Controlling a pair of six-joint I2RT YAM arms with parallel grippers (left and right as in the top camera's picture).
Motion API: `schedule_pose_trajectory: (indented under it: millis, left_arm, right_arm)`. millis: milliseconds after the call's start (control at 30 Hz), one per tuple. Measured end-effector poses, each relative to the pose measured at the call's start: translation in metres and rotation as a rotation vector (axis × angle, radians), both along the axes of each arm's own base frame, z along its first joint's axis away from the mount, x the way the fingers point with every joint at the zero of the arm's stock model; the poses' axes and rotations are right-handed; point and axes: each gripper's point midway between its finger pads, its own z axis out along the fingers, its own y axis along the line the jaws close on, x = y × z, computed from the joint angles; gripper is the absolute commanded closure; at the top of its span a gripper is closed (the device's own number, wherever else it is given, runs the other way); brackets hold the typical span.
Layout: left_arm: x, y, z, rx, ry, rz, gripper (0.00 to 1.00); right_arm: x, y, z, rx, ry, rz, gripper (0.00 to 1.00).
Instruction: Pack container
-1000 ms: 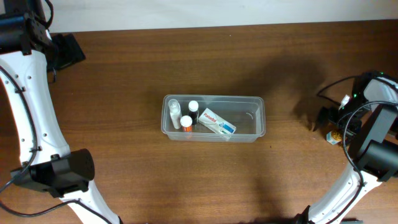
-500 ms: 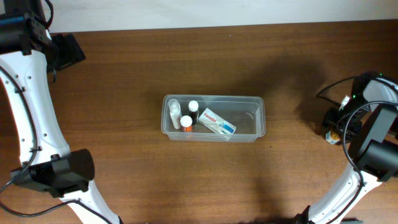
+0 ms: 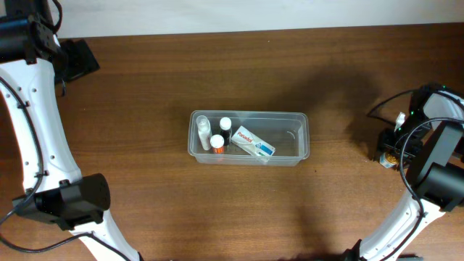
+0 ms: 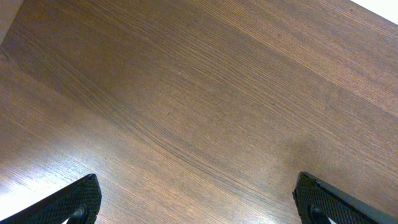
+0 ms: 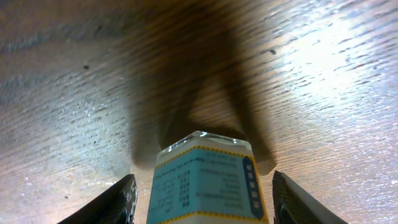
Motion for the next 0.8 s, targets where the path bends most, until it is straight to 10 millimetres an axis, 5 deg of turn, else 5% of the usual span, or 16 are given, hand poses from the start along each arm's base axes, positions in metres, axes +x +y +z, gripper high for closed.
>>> schedule_pose_trajectory:
  millis: [233,600,800]
  left_arm:
    - [0.0,0.0,0.0,0.0,0.0,0.0,0.01]
    - [0.0,0.0,0.0,0.0,0.0,0.0,0.01]
    - [0.0,0.0,0.0,0.0,0.0,0.0,0.01]
  right_arm:
    - [0.006,-0.003,0.012,0.001,-0.011,0.02,0.49]
    - [0.017,-0.01,0.025,-0.013,-0.042,0.026,0.5]
    - [0.024,0.004,0.026,0.079,-0.093,0.07,0.48]
